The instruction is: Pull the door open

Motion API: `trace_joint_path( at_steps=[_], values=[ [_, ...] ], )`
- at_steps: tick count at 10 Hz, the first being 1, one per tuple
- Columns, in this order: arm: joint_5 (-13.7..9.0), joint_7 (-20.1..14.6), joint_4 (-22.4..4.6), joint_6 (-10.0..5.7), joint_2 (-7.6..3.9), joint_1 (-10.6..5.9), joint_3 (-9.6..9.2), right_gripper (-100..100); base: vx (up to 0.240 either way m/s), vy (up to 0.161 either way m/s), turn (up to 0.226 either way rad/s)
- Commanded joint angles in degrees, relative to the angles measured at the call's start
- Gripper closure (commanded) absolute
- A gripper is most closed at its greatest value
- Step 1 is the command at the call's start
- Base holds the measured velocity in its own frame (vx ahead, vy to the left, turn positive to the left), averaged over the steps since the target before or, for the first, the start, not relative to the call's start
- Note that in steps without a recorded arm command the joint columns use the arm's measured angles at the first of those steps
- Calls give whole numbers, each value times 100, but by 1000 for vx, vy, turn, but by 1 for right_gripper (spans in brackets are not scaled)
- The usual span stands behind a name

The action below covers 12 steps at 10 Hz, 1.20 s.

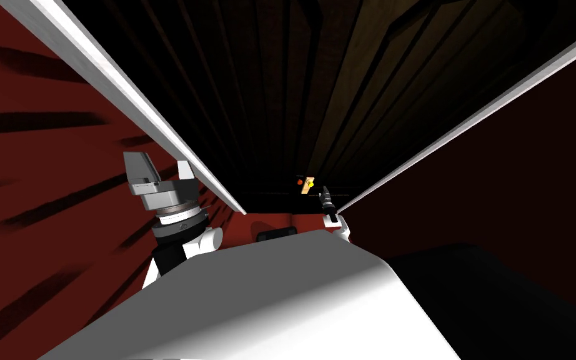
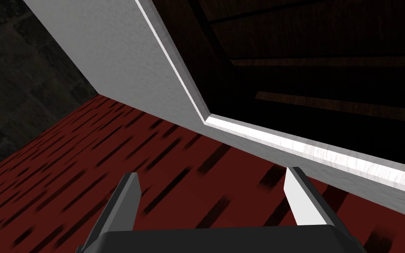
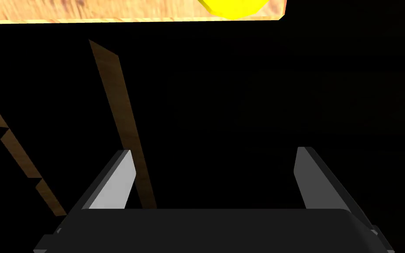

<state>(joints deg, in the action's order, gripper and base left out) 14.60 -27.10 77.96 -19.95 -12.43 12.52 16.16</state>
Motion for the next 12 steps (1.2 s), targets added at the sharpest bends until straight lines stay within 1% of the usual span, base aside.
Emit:
trace_joint_path(
  at_steps=[1,2,3,4,9,10,11,12],
  values=[
    [17,14,2,-47,63,-138,-120,-100,192,69,169],
    [27,16,25,-64,97,-199,-189,-100,199,78,172],
    [14,9,-94,-101,54,-204,-122,-100,94,31,33],
    [14,9,-94,-101,54,-204,-122,100,-12,-3,-30],
    [14,9,-94,-101,54,-204,-122,100,-18,-5,3],
    [3,-23,-118,-92,-21,-91,-47,100,-151,-46,-94],
    [2,-35,-121,-92,-41,-65,-35,100,-208,-96,-97],
    [14,-96,-55,-96,-65,-46,-87,-100,-191,-60,-14]
  ],
)
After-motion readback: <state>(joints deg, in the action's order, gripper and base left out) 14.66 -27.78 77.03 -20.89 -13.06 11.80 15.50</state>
